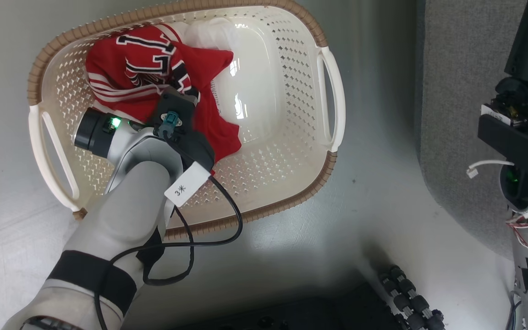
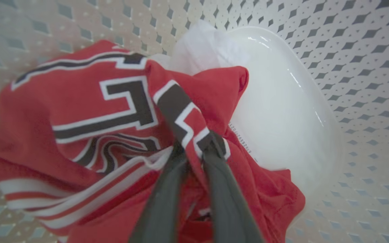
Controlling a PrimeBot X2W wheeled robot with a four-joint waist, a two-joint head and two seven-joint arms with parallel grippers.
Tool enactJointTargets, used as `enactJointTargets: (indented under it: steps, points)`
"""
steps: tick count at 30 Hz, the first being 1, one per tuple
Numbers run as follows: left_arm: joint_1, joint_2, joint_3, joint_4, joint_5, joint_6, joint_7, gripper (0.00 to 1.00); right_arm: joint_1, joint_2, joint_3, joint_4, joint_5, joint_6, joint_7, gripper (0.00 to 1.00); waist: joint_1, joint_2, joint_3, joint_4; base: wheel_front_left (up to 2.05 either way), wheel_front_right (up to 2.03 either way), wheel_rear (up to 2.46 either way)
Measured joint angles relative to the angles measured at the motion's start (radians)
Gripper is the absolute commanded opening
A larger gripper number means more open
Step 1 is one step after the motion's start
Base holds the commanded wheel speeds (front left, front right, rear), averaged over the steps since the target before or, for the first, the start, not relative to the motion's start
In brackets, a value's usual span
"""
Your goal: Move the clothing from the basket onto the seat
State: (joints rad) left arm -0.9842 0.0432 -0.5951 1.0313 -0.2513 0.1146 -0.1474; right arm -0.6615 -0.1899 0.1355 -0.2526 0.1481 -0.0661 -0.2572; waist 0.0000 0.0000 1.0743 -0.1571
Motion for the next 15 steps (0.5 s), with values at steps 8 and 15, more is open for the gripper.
enactJointTargets:
  steps: [8, 15]
  points:
    - [0.001, 0.0, -0.024, -0.005, -0.016, 0.001, -0.039, 0.0, -0.006, 0.008, 0.012, 0.05, -0.008, 0.002, -0.001, 1.0, 0.0, 0.0, -0.027, -0.001, 0.0, 0.0, 0.0]
    - [0.013, 0.0, -0.07, -0.077, -0.079, -0.001, -0.074, 0.0, -0.007, 0.012, 0.024, 0.114, -0.01, 0.014, -0.001, 1.0, 0.0, 0.0, -0.08, 0.009, 0.0, 0.0, 0.0]
